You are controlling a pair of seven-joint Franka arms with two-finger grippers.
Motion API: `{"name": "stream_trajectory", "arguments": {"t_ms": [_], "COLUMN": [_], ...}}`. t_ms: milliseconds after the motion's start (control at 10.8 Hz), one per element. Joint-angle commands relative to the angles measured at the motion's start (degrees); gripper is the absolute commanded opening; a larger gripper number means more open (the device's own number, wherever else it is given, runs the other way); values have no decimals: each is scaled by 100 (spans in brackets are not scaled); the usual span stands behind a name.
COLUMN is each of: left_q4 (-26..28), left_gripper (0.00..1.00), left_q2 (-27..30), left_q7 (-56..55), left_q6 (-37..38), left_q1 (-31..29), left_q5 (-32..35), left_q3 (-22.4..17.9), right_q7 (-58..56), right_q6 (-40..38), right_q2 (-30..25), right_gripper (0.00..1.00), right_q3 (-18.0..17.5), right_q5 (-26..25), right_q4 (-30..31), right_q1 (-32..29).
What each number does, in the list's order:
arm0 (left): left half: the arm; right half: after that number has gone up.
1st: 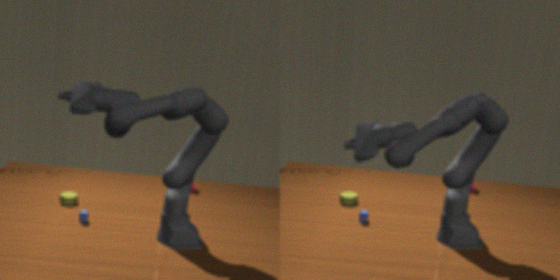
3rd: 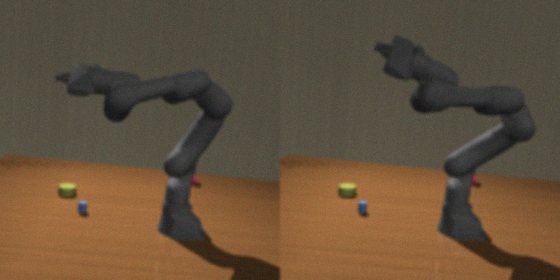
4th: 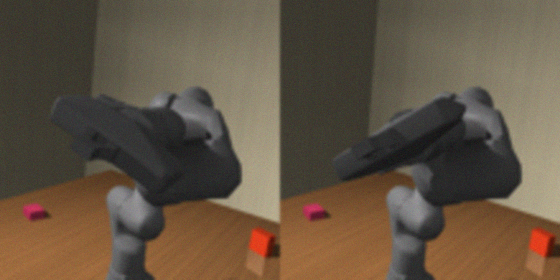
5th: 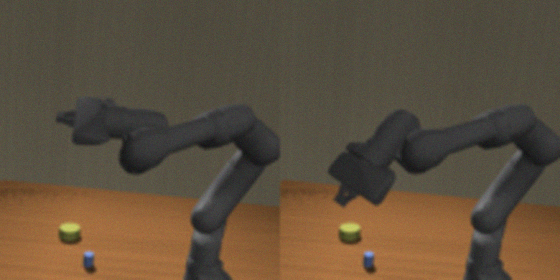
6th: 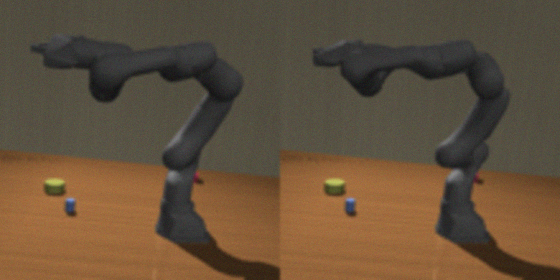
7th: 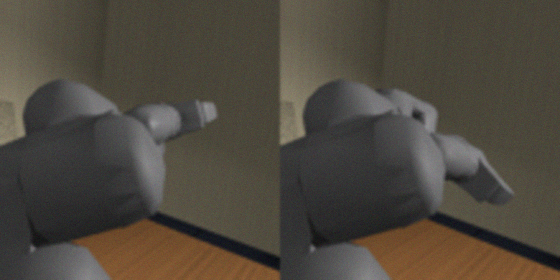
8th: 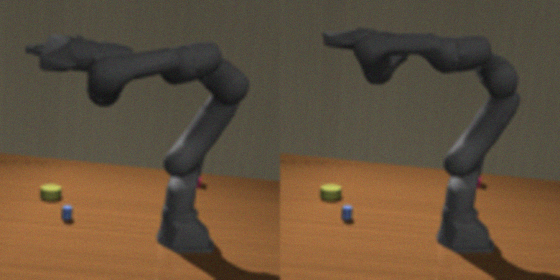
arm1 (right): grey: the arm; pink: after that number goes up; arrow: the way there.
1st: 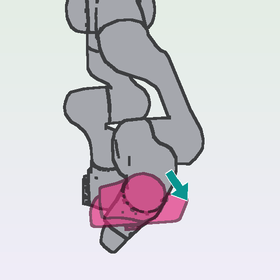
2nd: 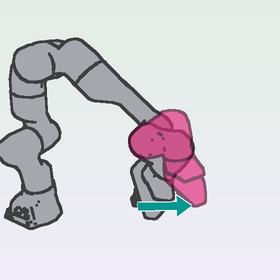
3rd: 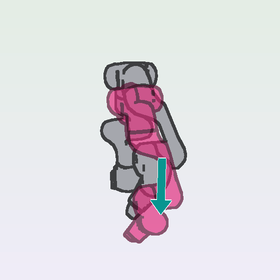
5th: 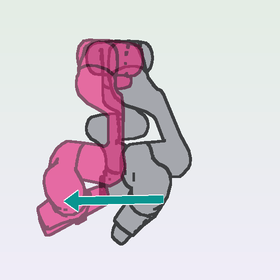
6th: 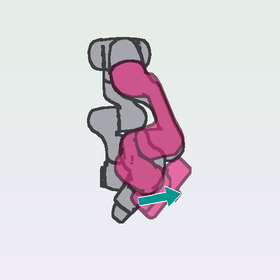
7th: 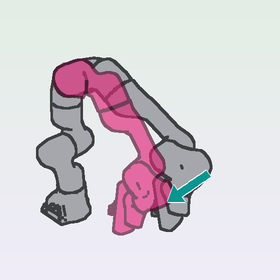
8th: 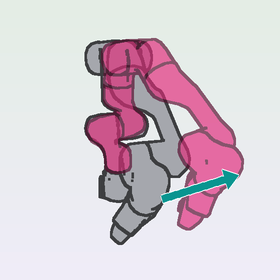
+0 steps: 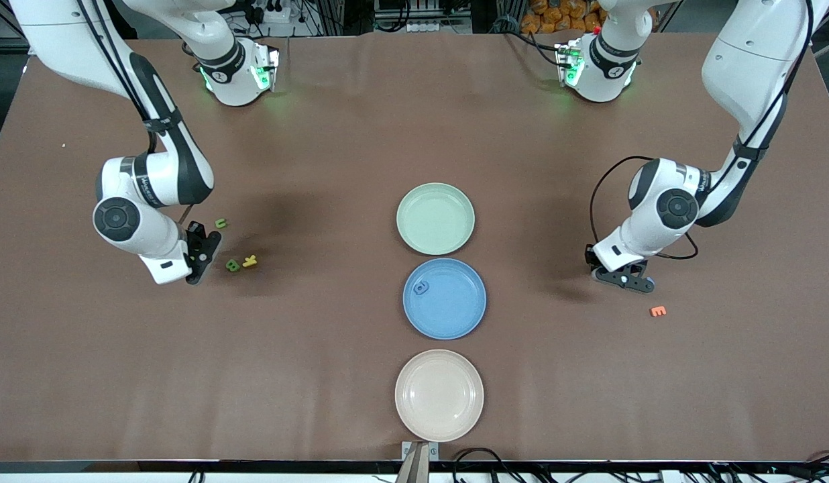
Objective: Sort letters by color into matching plates
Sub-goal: 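Grasp the blue X with the left gripper while the right gripper lifts Z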
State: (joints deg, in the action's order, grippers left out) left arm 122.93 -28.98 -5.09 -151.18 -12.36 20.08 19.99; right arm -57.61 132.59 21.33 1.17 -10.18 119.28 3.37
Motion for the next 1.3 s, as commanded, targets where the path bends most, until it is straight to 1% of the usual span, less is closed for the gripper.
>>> {"name": "stream_trajectory", "arguments": {"t_ms": [0, 185, 371, 556, 927, 1020, 1205], "left_q4": [-32, -145, -304, -461, -989, -1207, -1717], "left_gripper": [0, 0, 0, 0, 0, 0, 0], "left_q2": [58, 41, -3, -64, -319, -467, -714], "left_q7": [-675, -1123, -1589, -2133, -3399, -3628, -4391], "left_q6": [-25, -25, -25, -25, -25, -34, -43], "left_q1": [-21, -3, 32, 171, 892, 998, 1462], "left_q5": [110, 110, 101, 92, 75, 66, -13], "left_q3": [286, 435, 637, 778, 779, 787, 788], "right_q7": [-5, -5, 31, 179, 1031, 1285, 1856], "right_q6": [-355, -487, -812, -875, -936, -1041, -1024], "right_q2": [-129, -129, -129, -129, -130, -129, -112], "right_gripper": [0, 0, 0, 0, 0, 0, 0], "right_q3": [-64, -73, -82, -91, -143, -204, -310], "right_q5": [261, 428, 612, 797, 851, 851, 851], "right_q4": [-142, -221, -440, -511, -564, -651, -670], "right_q1": [-20, 15, 41, 172, 498, 568, 735]}}
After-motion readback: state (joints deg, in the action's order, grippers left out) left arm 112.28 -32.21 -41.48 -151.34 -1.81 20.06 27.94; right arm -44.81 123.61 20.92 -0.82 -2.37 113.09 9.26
